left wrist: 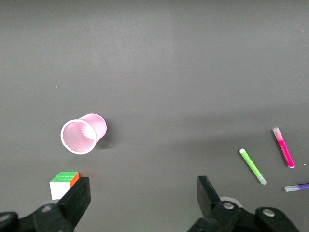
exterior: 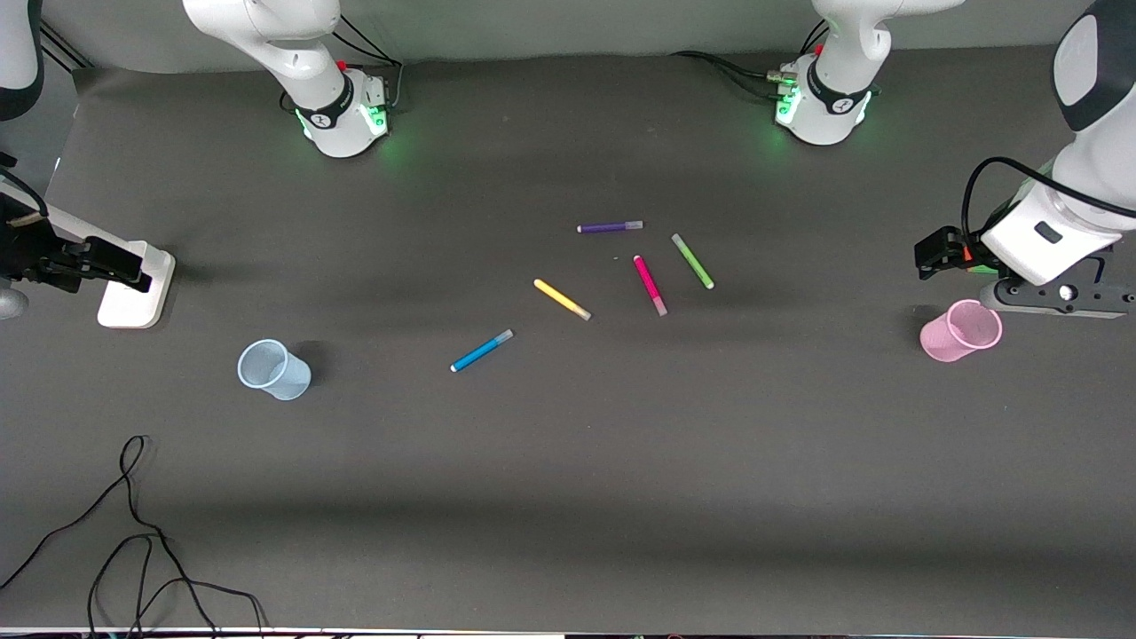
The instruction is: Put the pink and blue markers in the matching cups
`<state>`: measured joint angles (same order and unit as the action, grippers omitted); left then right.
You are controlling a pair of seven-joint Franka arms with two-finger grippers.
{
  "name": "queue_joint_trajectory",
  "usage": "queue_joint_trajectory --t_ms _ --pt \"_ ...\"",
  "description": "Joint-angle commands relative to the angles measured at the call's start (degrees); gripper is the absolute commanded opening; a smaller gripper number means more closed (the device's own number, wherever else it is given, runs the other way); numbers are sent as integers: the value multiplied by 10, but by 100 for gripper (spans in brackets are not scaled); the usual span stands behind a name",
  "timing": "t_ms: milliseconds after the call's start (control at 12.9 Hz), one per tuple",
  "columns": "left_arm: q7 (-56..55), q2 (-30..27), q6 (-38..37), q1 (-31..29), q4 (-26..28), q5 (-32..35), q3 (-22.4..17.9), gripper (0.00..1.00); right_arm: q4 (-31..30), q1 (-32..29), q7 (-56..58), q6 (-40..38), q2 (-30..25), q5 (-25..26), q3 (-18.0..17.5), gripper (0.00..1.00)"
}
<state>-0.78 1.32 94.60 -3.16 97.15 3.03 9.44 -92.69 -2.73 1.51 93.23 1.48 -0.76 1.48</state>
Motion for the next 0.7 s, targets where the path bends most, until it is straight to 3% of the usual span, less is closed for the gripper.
queue_joint_trajectory --t_ms 0,618 --pt "12 -11 -3 -4 12 -7 0 97 1 3 -6 -2 -8 8 2 100" --pt "5 -12 -17 -3 14 -9 0 98 4 4 -7 -2 -3 7 2 100"
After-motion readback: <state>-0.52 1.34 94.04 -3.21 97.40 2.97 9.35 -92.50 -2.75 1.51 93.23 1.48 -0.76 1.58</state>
